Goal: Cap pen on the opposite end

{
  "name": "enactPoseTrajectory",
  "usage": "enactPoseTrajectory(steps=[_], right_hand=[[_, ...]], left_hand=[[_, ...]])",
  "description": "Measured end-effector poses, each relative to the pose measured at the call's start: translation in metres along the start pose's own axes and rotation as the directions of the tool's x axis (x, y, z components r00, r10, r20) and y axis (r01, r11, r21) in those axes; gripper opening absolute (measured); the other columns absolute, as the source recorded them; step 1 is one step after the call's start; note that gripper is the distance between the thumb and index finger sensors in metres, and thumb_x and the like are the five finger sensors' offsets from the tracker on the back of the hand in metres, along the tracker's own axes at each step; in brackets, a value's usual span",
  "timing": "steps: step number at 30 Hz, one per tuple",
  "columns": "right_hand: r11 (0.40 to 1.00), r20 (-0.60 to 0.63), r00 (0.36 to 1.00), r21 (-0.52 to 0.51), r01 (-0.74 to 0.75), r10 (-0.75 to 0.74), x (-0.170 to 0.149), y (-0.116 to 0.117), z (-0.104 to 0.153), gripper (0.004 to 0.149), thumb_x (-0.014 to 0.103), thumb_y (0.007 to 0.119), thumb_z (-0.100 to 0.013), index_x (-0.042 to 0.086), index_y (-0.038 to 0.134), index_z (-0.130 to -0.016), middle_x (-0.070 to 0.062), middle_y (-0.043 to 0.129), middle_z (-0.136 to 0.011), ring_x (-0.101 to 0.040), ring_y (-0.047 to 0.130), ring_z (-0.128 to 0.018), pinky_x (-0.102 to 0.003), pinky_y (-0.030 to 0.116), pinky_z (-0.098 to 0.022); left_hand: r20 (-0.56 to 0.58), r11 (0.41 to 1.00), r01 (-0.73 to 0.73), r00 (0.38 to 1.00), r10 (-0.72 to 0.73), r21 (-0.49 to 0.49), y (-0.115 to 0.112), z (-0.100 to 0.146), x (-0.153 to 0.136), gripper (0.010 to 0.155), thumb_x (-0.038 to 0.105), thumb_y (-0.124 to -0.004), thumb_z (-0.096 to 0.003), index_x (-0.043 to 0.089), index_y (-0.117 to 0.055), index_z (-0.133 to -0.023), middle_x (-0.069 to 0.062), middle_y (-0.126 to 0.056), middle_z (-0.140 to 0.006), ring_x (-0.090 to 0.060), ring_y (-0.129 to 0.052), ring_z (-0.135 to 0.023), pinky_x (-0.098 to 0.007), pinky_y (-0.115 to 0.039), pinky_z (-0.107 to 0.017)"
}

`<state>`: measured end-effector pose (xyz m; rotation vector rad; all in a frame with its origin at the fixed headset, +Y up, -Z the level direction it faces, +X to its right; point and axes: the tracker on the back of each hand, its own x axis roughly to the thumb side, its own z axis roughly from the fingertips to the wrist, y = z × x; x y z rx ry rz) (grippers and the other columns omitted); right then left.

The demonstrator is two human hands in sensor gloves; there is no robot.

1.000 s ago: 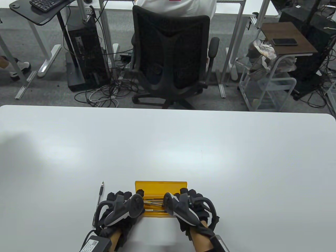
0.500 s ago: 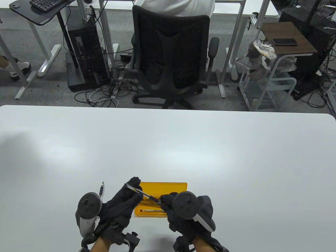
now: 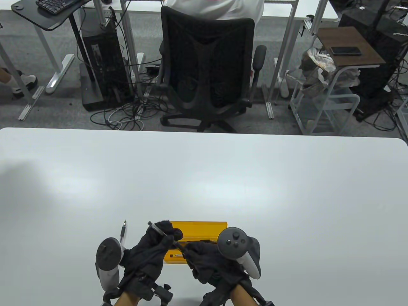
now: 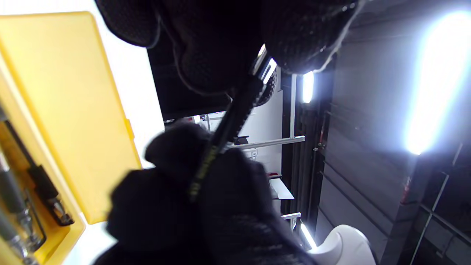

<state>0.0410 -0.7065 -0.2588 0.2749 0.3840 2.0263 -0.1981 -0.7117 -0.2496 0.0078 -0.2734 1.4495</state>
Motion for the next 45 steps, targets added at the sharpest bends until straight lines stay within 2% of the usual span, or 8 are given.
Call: enactPoseTrajectory(steps=[3, 7, 10, 15, 27, 34, 40, 45], right_hand=[[0.999, 0.023, 0.999, 0.024, -0.023, 0.022, 0.004, 0.007, 0.0, 0.046, 0.044, 0.064, -0.045, 0.017, 0.091, -0.071, -0.004, 0.097, -0.047, -0.011, 0.098, -0.027, -0.035, 0.084, -0.024], [0.981, 0.044, 0.984, -0.094, -0.169, 0.174, 0.018, 0.007, 0.002, 0.045, 0.044, 0.067, -0.045, 0.015, 0.094, -0.067, -0.004, 0.097, -0.042, -0.011, 0.097, -0.022, -0.034, 0.084, -0.022], [0.915, 0.034, 0.925, -0.163, -0.368, 0.378, 0.016, -0.003, 0.009, 0.045, 0.045, 0.068, -0.044, 0.018, 0.094, -0.068, -0.003, 0.098, -0.043, -0.009, 0.098, -0.023, -0.032, 0.086, -0.022], [0.947, 0.018, 0.989, -0.292, -0.136, 0.147, 0.007, -0.028, 0.008, 0.044, 0.038, 0.078, -0.04, 0.015, 0.094, -0.074, -0.009, 0.1, -0.052, -0.016, 0.102, -0.031, -0.036, 0.086, -0.026], [0.917, -0.004, 0.975, -0.338, -0.21, 0.222, 0.002, -0.032, 0.012, 0.044, 0.032, 0.081, -0.04, 0.018, 0.089, -0.081, -0.01, 0.099, -0.063, -0.017, 0.102, -0.039, -0.038, 0.086, -0.032], [0.92, 0.008, 0.971, -0.322, -0.225, 0.241, 0.002, -0.029, 0.012, 0.043, 0.031, 0.079, -0.041, 0.019, 0.089, -0.081, -0.009, 0.097, -0.064, -0.017, 0.101, -0.041, -0.038, 0.085, -0.033], [0.917, 0.013, 0.963, -0.309, -0.251, 0.268, 0.002, -0.026, 0.011, 0.043, 0.027, 0.074, -0.043, 0.022, 0.086, -0.084, -0.009, 0.094, -0.07, -0.019, 0.099, -0.047, -0.04, 0.084, -0.037], [0.919, 0.026, 0.961, -0.3, -0.255, 0.275, 0.003, -0.025, 0.01, 0.043, 0.028, 0.073, -0.043, 0.023, 0.086, -0.084, -0.009, 0.094, -0.07, -0.018, 0.099, -0.047, -0.04, 0.084, -0.038]], left_hand=[[0.018, 0.993, 0.076, 0.997, -0.077, 0.086, 0.002, 0.004, 0.008, 0.057, 0.031, -0.083, -0.0502, 0.018, -0.061, -0.101, -0.007, -0.095, -0.084, -0.021, -0.095, -0.062, -0.058, -0.062, -0.071], [0.021, 0.969, 0.189, 0.981, -0.195, 0.159, 0.007, 0.004, 0.01, 0.058, 0.032, -0.081, -0.0504, 0.007, -0.062, -0.099, -0.008, -0.098, -0.077, -0.02, -0.096, -0.053, -0.056, -0.066, -0.067], [0.01, 0.847, 0.385, 0.909, -0.417, 0.366, 0.046, 0.005, 0.017, 0.056, 0.031, -0.082, -0.0514, 0.006, -0.062, -0.098, -0.01, -0.097, -0.078, -0.02, -0.095, -0.048, -0.056, -0.067, -0.064], [0.029, 0.891, 0.284, 0.949, -0.314, 0.354, 0.054, 0.011, 0.011, 0.057, 0.031, -0.087, -0.0506, 0.005, -0.068, -0.097, -0.011, -0.1, -0.075, -0.023, -0.096, -0.047, -0.058, -0.066, -0.065], [0.034, 0.89, 0.368, 0.92, -0.39, 0.27, 0.049, 0.008, 0.006, 0.056, 0.035, -0.093, -0.0483, 0.005, -0.078, -0.094, -0.013, -0.101, -0.069, -0.028, -0.093, -0.052, -0.063, -0.06, -0.067], [0.135, 0.746, 0.641, 0.736, -0.664, 0.179, 0.023, 0.006, 0.017, 0.051, 0.031, -0.088, -0.0491, 0.007, -0.081, -0.093, -0.015, -0.1, -0.072, -0.032, -0.089, -0.058, -0.068, -0.055, -0.068], [0.262, 0.44, 0.887, 0.396, -0.88, 0.141, -0.004, 0.005, 0.028, 0.048, 0.029, -0.08, -0.0504, 0.014, -0.082, -0.095, -0.013, -0.095, -0.078, -0.035, -0.082, -0.069, -0.072, -0.048, -0.069], [0.287, 0.391, 0.911, 0.343, -0.895, 0.13, -0.011, 0.005, 0.029, 0.047, 0.029, -0.08, -0.0503, 0.015, -0.082, -0.095, -0.013, -0.094, -0.079, -0.035, -0.081, -0.072, -0.072, -0.046, -0.07]])
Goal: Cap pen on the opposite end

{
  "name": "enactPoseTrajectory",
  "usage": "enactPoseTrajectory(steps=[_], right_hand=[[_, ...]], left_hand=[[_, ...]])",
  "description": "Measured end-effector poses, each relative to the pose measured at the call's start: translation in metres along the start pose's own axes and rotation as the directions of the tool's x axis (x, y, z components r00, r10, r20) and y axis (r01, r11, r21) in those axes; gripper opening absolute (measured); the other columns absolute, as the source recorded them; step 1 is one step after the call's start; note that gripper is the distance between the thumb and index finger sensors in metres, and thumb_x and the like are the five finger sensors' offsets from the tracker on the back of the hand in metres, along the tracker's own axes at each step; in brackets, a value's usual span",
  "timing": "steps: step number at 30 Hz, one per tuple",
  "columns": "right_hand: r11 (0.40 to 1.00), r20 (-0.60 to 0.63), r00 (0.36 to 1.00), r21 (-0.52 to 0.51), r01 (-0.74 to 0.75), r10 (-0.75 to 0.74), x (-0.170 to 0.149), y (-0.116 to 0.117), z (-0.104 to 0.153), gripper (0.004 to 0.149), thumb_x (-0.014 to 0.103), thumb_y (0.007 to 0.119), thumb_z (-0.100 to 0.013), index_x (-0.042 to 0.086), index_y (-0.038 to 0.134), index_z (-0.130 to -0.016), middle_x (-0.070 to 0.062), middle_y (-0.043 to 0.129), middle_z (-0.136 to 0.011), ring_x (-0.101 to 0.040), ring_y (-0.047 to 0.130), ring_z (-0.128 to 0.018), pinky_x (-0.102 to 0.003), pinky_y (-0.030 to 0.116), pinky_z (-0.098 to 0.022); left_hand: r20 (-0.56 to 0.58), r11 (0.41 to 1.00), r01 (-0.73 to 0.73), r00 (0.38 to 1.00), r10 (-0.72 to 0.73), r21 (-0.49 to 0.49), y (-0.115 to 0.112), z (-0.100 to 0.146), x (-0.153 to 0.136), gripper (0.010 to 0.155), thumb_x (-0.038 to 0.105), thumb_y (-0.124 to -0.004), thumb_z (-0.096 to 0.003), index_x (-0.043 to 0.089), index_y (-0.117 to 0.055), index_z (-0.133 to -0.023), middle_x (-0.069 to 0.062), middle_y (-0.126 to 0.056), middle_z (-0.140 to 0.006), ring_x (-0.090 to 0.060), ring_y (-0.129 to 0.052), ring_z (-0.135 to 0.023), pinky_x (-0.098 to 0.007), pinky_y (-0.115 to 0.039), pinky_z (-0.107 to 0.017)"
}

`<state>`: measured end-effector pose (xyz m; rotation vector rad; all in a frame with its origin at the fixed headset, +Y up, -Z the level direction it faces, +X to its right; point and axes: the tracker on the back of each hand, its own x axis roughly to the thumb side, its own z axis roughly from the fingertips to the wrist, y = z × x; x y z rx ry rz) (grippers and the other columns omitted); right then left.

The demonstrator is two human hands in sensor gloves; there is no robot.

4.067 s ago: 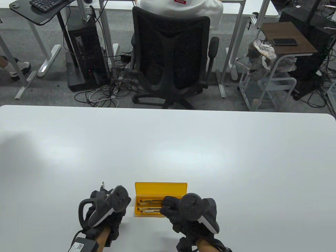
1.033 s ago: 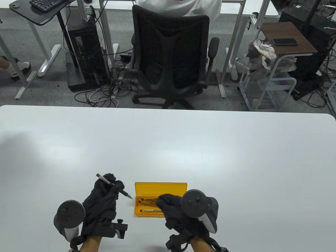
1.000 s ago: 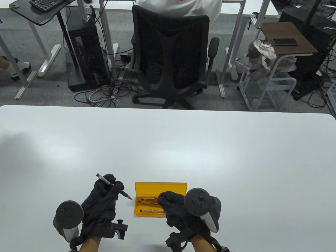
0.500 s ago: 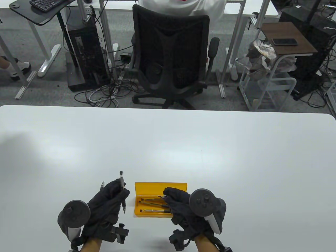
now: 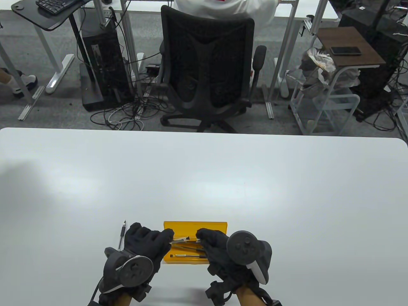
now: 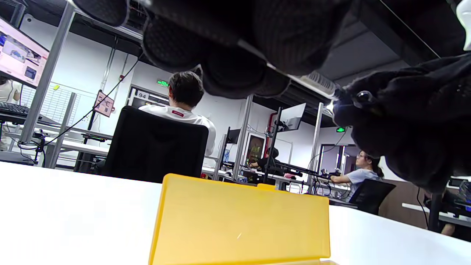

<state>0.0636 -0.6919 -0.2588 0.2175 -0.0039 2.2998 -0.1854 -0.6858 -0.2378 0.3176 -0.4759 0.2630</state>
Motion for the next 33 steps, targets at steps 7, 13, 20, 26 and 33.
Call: enactPoseTrajectory(steps=[7, 13, 20, 26, 33], right_hand=[[0.999, 0.015, 0.999, 0.011, -0.037, 0.036, 0.003, 0.004, 0.001, 0.043, 0.028, 0.073, -0.043, 0.023, 0.086, -0.084, -0.008, 0.094, -0.07, -0.018, 0.099, -0.047, -0.041, 0.084, -0.038], [0.998, 0.014, 0.999, 0.04, -0.044, 0.043, 0.002, 0.006, 0.001, 0.044, 0.029, 0.073, -0.043, 0.024, 0.085, -0.085, -0.008, 0.093, -0.07, -0.018, 0.099, -0.047, -0.041, 0.084, -0.039], [0.996, 0.028, 0.997, 0.063, -0.069, 0.067, 0.005, 0.009, 0.002, 0.044, 0.03, 0.073, -0.044, 0.023, 0.085, -0.086, -0.008, 0.094, -0.067, -0.018, 0.099, -0.045, -0.041, 0.084, -0.038], [0.977, 0.08, 0.978, 0.073, -0.199, 0.194, 0.011, 0.012, 0.003, 0.045, 0.032, 0.073, -0.045, 0.018, 0.085, -0.087, -0.004, 0.098, -0.051, -0.016, 0.099, -0.03, -0.039, 0.084, -0.029], [0.959, 0.116, 0.956, 0.049, -0.278, 0.271, 0.017, 0.015, 0.006, 0.047, 0.033, 0.072, -0.045, 0.016, 0.083, -0.088, -0.004, 0.098, -0.052, -0.016, 0.1, -0.031, -0.038, 0.085, -0.029]], left_hand=[[0.018, 1.0, 0.003, 1.0, -0.003, -0.006, 0.0, 0.0, 0.002, 0.047, 0.029, -0.08, -0.0502, 0.017, -0.083, -0.095, -0.013, -0.094, -0.079, -0.035, -0.081, -0.072, -0.072, -0.045, -0.07], [0.042, 1.0, 0.007, 0.999, -0.006, -0.018, -0.001, 0.0, 0.008, 0.047, 0.029, -0.08, -0.0501, 0.017, -0.083, -0.095, -0.012, -0.094, -0.08, -0.035, -0.081, -0.073, -0.072, -0.045, -0.07], [0.063, 0.999, 0.025, 0.998, -0.023, -0.026, -0.002, 0.001, 0.011, 0.047, 0.029, -0.08, -0.0498, 0.016, -0.083, -0.095, -0.012, -0.094, -0.079, -0.035, -0.081, -0.072, -0.072, -0.046, -0.07], [0.077, 0.999, 0.03, 0.997, -0.026, -0.045, -0.004, 0.0, 0.015, 0.047, 0.029, -0.08, -0.0492, 0.014, -0.084, -0.093, -0.012, -0.096, -0.078, -0.035, -0.083, -0.071, -0.072, -0.047, -0.07], [0.082, 0.999, 0.019, 0.996, -0.017, -0.035, -0.003, 0.0, 0.017, 0.046, 0.027, -0.081, -0.0483, 0.012, -0.086, -0.091, -0.014, -0.099, -0.074, -0.036, -0.085, -0.068, -0.072, -0.048, -0.07]])
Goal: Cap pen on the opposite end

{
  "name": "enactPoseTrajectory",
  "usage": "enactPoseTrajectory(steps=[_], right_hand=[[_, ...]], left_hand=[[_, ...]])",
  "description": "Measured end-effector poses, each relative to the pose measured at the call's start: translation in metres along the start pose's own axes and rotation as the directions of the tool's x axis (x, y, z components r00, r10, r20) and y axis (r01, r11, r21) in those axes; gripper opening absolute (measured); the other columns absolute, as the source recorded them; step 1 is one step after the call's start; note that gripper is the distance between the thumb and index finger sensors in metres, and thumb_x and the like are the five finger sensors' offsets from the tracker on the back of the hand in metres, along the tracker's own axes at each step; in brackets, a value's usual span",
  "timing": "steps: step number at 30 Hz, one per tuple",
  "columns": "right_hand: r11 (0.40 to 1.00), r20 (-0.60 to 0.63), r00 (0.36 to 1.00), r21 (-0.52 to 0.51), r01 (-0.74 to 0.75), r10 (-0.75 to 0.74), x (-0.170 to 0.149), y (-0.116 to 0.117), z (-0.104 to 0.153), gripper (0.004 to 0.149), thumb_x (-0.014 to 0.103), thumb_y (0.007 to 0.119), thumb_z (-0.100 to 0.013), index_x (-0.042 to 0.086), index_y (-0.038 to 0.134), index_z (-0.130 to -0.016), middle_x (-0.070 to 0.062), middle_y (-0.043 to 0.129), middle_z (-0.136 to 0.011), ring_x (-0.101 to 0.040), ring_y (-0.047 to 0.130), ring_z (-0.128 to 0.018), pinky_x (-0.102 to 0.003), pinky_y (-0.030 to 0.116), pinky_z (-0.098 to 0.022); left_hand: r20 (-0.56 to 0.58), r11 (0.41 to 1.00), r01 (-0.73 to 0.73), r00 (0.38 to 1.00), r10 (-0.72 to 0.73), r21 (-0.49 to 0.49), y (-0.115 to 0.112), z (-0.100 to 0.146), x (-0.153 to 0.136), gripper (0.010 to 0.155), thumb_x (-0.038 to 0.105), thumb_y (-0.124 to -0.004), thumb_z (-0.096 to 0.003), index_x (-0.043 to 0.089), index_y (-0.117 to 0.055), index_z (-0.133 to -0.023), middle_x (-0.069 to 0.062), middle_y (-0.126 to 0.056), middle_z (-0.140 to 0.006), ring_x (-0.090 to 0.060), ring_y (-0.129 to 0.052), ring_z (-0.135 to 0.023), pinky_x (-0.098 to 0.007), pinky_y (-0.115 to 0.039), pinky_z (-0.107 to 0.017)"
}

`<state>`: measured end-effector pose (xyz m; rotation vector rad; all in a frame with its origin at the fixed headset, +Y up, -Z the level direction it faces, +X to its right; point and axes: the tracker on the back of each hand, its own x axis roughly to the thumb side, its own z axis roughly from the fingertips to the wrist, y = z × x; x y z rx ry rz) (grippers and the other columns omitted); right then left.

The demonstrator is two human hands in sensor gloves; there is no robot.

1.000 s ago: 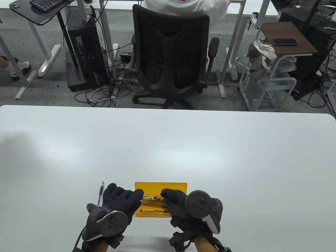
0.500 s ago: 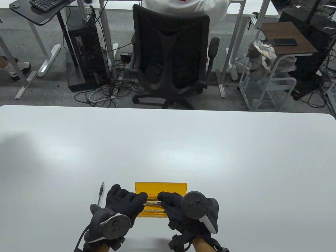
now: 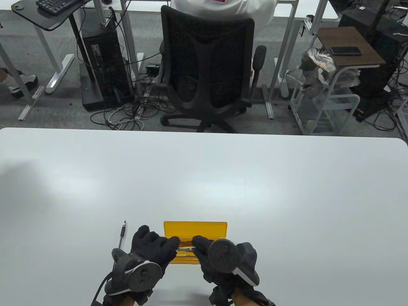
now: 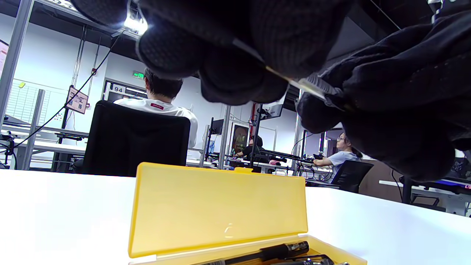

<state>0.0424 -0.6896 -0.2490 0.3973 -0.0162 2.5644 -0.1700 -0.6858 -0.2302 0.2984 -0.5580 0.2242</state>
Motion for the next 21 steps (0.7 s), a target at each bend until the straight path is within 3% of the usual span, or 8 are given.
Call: enactPoseTrajectory(steps=[9, 18, 21], right_hand=[[1.0, 0.027, 1.0, -0.017, 0.004, -0.004, 0.0055, -0.0041, 0.0017, 0.047, 0.033, 0.073, -0.045, 0.015, 0.084, -0.087, -0.004, 0.099, -0.052, -0.016, 0.101, -0.032, -0.038, 0.086, -0.029], [0.98, 0.006, 0.99, 0.14, -0.143, 0.144, 0.0014, 0.0024, -0.0026, 0.047, 0.043, 0.075, -0.042, 0.019, 0.093, -0.077, -0.004, 0.101, -0.051, -0.019, 0.103, -0.034, -0.04, 0.086, -0.031], [0.974, 0.032, 0.991, 0.186, -0.131, 0.127, 0.0043, 0.0038, -0.0029, 0.044, 0.046, 0.076, -0.041, 0.023, 0.096, -0.072, -0.005, 0.1, -0.059, -0.023, 0.102, -0.043, -0.043, 0.085, -0.037]], left_hand=[[-0.001, 0.999, -0.015, 1.0, 0.015, 0.037, 0.0036, 0.0016, -0.0009, 0.045, 0.027, -0.082, -0.0477, 0.012, -0.087, -0.09, -0.014, -0.1, -0.073, -0.035, -0.085, -0.067, -0.072, -0.048, -0.07], [0.002, 0.998, -0.063, 0.998, 0.063, 0.014, -0.0027, -0.001, 0.0021, 0.05, 0.029, -0.089, -0.0444, 0.011, -0.086, -0.091, -0.012, -0.101, -0.074, -0.034, -0.088, -0.068, -0.072, -0.047, -0.071], [0.002, 0.994, -0.108, 0.994, 0.108, 0.007, -0.0022, -0.0001, 0.002, 0.051, 0.03, -0.092, -0.0426, 0.012, -0.087, -0.09, -0.01, -0.102, -0.074, -0.033, -0.088, -0.07, -0.073, -0.047, -0.071]])
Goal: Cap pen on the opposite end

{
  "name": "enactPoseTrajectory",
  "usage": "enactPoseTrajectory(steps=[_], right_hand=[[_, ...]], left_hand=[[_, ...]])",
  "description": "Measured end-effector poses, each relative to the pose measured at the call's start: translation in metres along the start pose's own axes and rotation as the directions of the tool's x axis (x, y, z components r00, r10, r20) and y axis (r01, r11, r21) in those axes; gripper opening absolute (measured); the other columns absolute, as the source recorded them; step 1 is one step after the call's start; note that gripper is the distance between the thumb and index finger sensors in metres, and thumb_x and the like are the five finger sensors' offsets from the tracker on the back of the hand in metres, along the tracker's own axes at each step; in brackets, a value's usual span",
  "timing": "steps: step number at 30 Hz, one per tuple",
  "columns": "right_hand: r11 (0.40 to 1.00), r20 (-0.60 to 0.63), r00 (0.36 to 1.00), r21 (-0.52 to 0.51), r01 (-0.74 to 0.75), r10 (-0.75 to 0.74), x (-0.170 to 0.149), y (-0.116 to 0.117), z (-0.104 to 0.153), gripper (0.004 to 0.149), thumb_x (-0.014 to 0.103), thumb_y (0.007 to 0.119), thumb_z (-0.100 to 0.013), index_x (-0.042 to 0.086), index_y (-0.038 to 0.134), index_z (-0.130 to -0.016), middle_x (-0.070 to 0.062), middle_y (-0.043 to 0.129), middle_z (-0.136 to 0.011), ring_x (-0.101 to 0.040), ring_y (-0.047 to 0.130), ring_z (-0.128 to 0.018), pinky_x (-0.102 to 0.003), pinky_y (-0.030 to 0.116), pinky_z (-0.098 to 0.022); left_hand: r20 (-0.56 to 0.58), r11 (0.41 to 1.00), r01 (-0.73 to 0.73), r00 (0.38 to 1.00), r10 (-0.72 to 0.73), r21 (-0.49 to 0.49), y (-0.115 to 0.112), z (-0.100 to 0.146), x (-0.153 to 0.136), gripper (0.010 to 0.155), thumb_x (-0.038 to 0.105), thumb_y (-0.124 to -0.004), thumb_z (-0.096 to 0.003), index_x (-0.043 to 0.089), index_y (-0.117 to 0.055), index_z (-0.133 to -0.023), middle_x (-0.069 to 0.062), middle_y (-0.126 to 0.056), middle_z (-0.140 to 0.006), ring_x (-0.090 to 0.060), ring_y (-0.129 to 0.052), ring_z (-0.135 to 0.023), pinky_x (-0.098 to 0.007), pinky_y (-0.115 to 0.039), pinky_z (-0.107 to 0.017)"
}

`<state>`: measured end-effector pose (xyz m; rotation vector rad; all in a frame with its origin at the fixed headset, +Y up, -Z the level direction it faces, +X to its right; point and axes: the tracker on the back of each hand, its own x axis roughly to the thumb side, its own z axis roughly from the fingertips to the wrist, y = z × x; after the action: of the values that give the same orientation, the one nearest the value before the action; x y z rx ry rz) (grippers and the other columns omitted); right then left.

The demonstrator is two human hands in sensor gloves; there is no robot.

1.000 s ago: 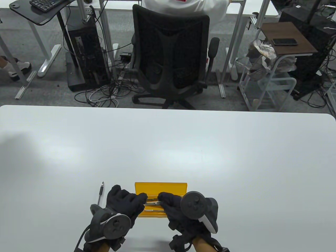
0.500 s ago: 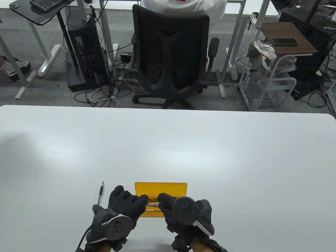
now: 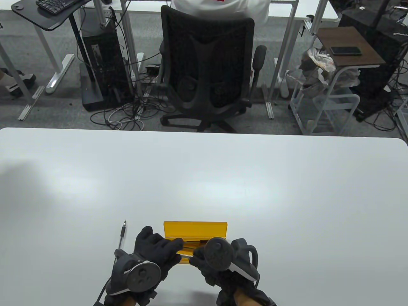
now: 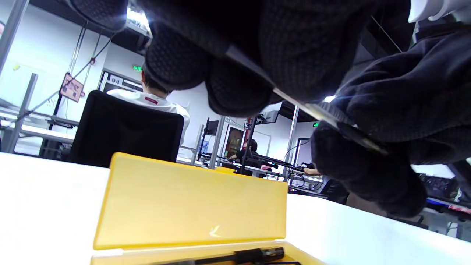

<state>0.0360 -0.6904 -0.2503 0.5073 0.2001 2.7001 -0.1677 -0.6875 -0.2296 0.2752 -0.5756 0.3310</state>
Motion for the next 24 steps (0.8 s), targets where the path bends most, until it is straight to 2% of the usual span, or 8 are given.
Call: enactPoseTrajectory(steps=[5, 9, 11, 14, 17, 19, 21, 24], right_hand=[[0.999, 0.019, 1.0, 0.053, 0.007, -0.008, 0.001, -0.001, -0.001, 0.043, 0.044, 0.083, -0.039, 0.026, 0.094, -0.076, -0.001, 0.095, -0.071, -0.023, 0.096, -0.059, -0.045, 0.081, -0.048], [0.992, 0.042, 0.998, 0.12, 0.03, -0.035, 0.002, 0.003, -0.003, 0.044, 0.04, 0.086, -0.038, 0.022, 0.093, -0.077, -0.003, 0.097, -0.067, -0.02, 0.097, -0.05, -0.042, 0.083, -0.043], [0.986, 0.022, 0.997, 0.151, 0.071, -0.076, 0.001, 0.003, -0.005, 0.044, 0.038, 0.085, -0.04, 0.017, 0.093, -0.078, -0.007, 0.097, -0.064, -0.02, 0.096, -0.046, -0.042, 0.083, -0.039], [0.998, -0.111, 0.994, 0.059, -0.004, 0.011, -0.011, -0.008, -0.002, 0.045, 0.038, 0.084, -0.041, 0.015, 0.092, -0.079, -0.008, 0.096, -0.063, -0.019, 0.096, -0.043, -0.041, 0.083, -0.038], [0.992, -0.234, 0.972, -0.123, -0.002, -0.027, -0.028, -0.031, 0.005, 0.047, 0.038, 0.084, -0.042, 0.011, 0.09, -0.08, -0.009, 0.097, -0.061, -0.019, 0.098, -0.04, -0.039, 0.084, -0.034], [0.983, -0.331, 0.943, -0.182, -0.035, -0.027, -0.041, -0.042, 0.009, 0.049, 0.037, 0.086, -0.042, 0.008, 0.088, -0.081, -0.01, 0.1, -0.057, -0.017, 0.102, -0.035, -0.037, 0.087, -0.028], [0.982, -0.465, 0.885, -0.15, -0.114, 0.032, -0.056, -0.045, 0.009, 0.049, 0.037, 0.087, -0.042, 0.007, 0.088, -0.081, -0.011, 0.101, -0.056, -0.017, 0.103, -0.033, -0.036, 0.088, -0.026], [0.976, -0.625, 0.762, -0.002, -0.216, 0.167, -0.079, -0.03, 0.002, 0.049, 0.036, 0.089, -0.042, 0.006, 0.089, -0.08, -0.011, 0.103, -0.055, -0.016, 0.104, -0.032, -0.036, 0.088, -0.025]], left_hand=[[0.012, 1.0, -0.016, 1.0, 0.016, -0.01, 0.0, -0.001, 0.001, 0.053, 0.033, -0.094, -0.0413, 0.015, -0.087, -0.09, -0.008, -0.102, -0.075, -0.031, -0.088, -0.071, -0.072, -0.048, -0.071], [0.011, 0.999, -0.009, 1.0, 0.009, -0.031, -0.004, 0.0, 0.0, 0.056, 0.035, -0.094, -0.0411, 0.017, -0.084, -0.093, -0.006, -0.1, -0.08, -0.03, -0.087, -0.077, -0.073, -0.047, -0.072], [-0.023, 1.0, 0.004, 1.0, -0.004, -0.01, -0.004, 0.001, -0.005, 0.065, 0.039, -0.09, -0.0445, 0.016, -0.072, -0.103, -0.011, -0.089, -0.093, -0.035, -0.077, -0.087, -0.075, -0.042, -0.071], [-0.114, 0.998, 0.02, 0.993, -0.014, 0.056, 0.004, 0.004, -0.018, 0.072, 0.041, -0.085, -0.0487, 0.013, -0.059, -0.109, -0.017, -0.075, -0.104, -0.04, -0.068, -0.092, -0.076, -0.04, -0.069], [-0.194, 0.996, -0.061, 0.978, 0.072, 0.061, 0.004, 0.009, -0.03, 0.068, 0.04, -0.084, -0.0502, 0.013, -0.061, -0.108, -0.017, -0.079, -0.101, -0.041, -0.072, -0.089, -0.076, -0.041, -0.069], [-0.207, 0.997, -0.058, 0.976, 0.067, 0.048, 0.002, 0.008, -0.032, 0.066, 0.04, -0.083, -0.0505, 0.012, -0.063, -0.107, -0.017, -0.082, -0.099, -0.041, -0.074, -0.087, -0.076, -0.041, -0.069], [-0.21, 0.999, -0.023, 0.977, 0.029, 0.029, 0.001, 0.007, -0.031, 0.065, 0.04, -0.083, -0.0507, 0.012, -0.065, -0.107, -0.016, -0.083, -0.097, -0.04, -0.075, -0.086, -0.076, -0.042, -0.068], [-0.203, 1.0, -0.016, 0.979, 0.015, -0.002, -0.003, 0.005, -0.028, 0.064, 0.04, -0.083, -0.0505, 0.012, -0.066, -0.106, -0.016, -0.084, -0.096, -0.04, -0.076, -0.085, -0.076, -0.043, -0.068]])
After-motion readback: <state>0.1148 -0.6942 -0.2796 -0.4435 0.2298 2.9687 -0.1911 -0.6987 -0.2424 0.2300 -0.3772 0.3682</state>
